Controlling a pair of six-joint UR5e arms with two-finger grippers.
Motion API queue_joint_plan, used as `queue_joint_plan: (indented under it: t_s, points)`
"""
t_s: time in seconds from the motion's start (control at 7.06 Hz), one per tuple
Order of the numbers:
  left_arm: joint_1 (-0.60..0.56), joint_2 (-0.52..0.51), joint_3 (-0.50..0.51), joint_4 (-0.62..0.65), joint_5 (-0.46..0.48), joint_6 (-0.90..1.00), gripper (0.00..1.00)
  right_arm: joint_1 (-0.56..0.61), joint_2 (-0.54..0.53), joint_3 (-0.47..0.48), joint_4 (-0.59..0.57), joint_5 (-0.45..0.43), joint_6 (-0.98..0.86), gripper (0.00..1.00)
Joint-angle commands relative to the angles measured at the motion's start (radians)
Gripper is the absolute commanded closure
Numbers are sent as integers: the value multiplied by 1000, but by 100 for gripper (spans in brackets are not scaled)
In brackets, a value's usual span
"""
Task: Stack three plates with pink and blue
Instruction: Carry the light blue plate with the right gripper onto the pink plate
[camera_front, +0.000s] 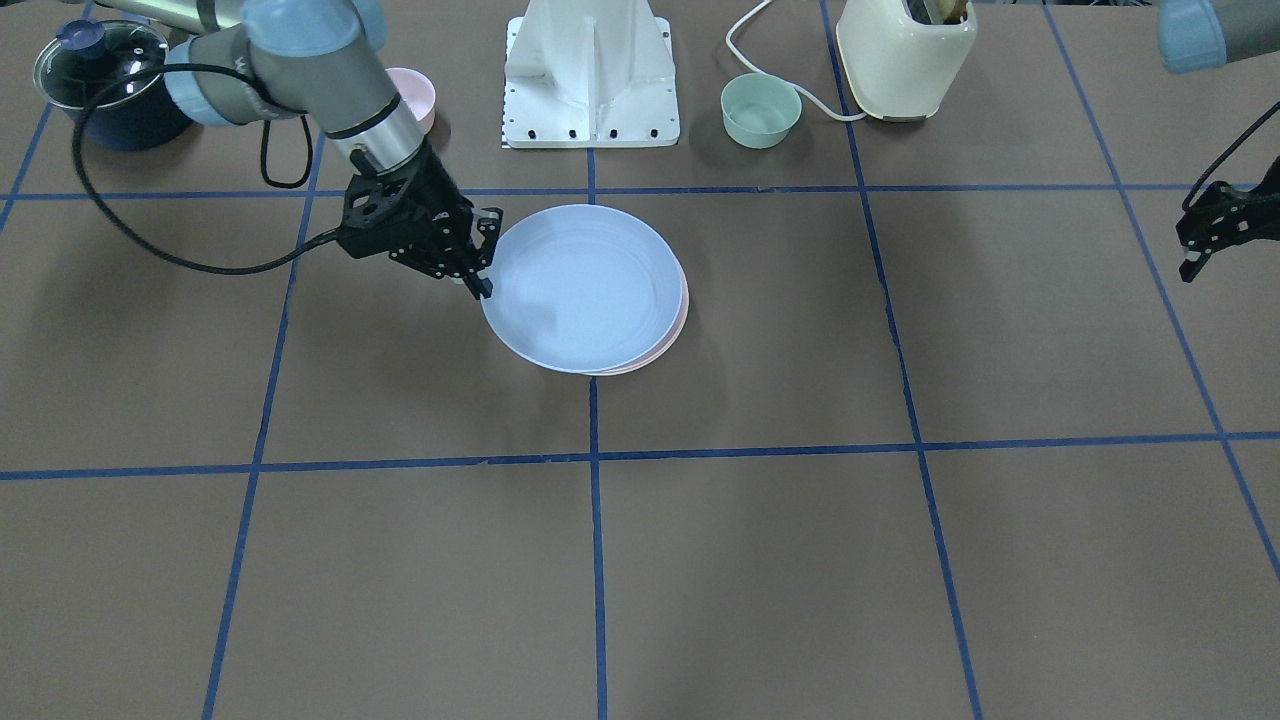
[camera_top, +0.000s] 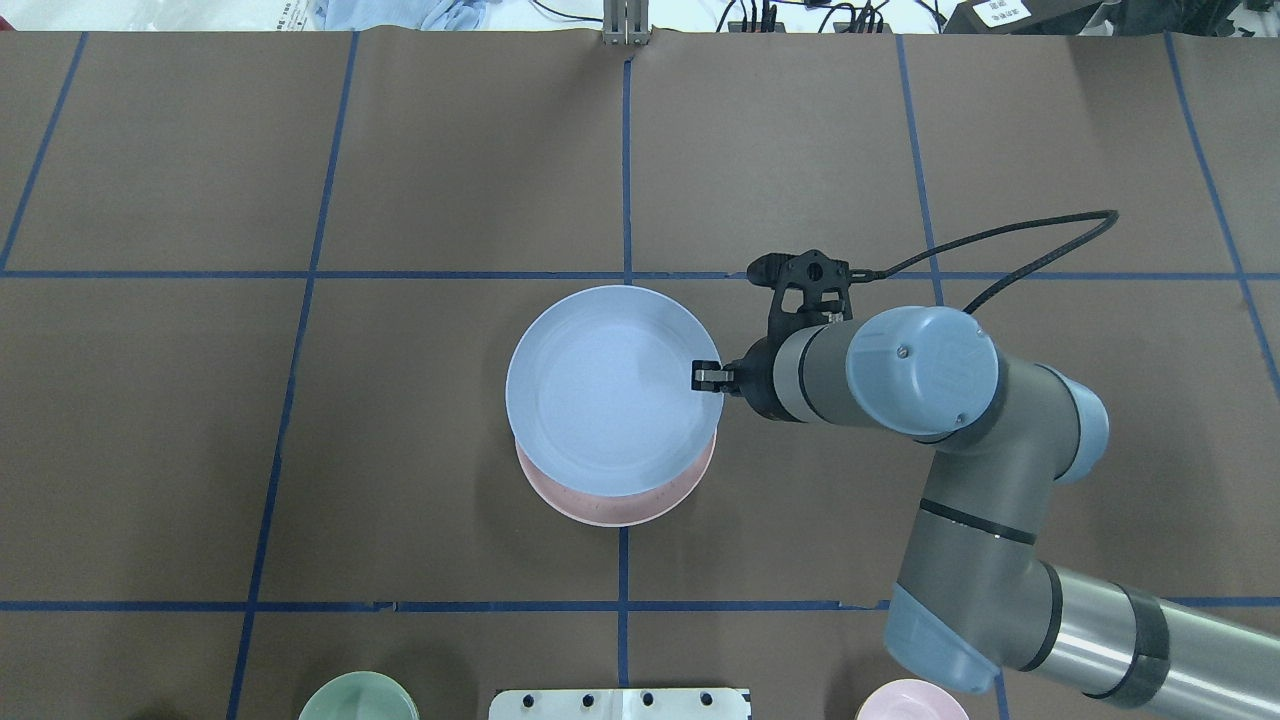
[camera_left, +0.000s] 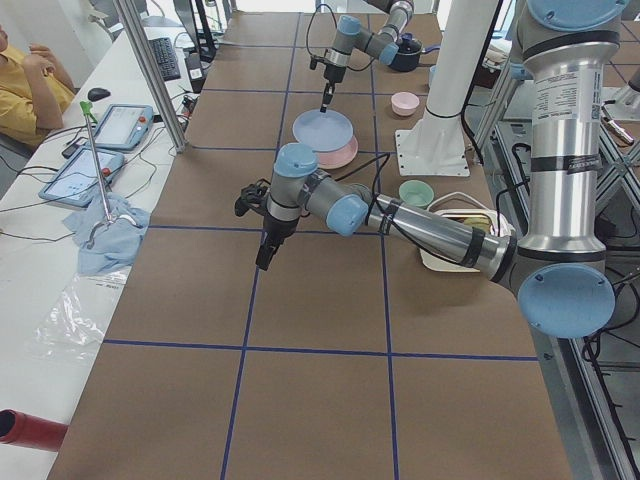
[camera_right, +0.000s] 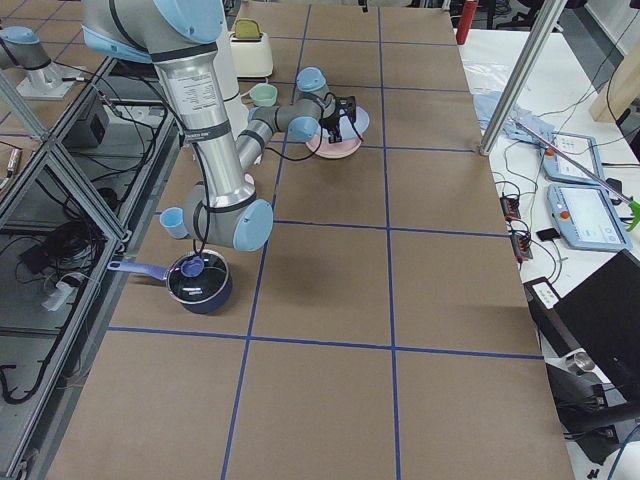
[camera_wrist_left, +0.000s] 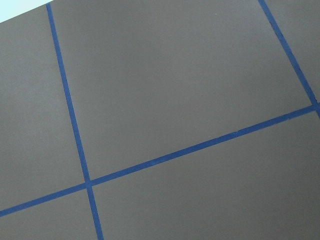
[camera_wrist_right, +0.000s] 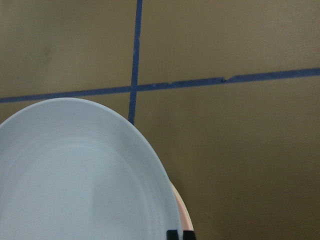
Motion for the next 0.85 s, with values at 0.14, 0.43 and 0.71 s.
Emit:
queue_joint_plan:
  t_s: [0.14, 0.43, 0.71]
  points:
    - [0, 10, 0, 0, 0, 0, 0, -33, 21, -38, -17, -33, 5, 88]
    - [0, 10, 2, 0, 0, 0, 0, -33, 13, -35, -66, -42, -3, 0]
    - [0, 15, 11, 0, 0, 0, 0, 14, 47, 53, -246, 1, -60, 0]
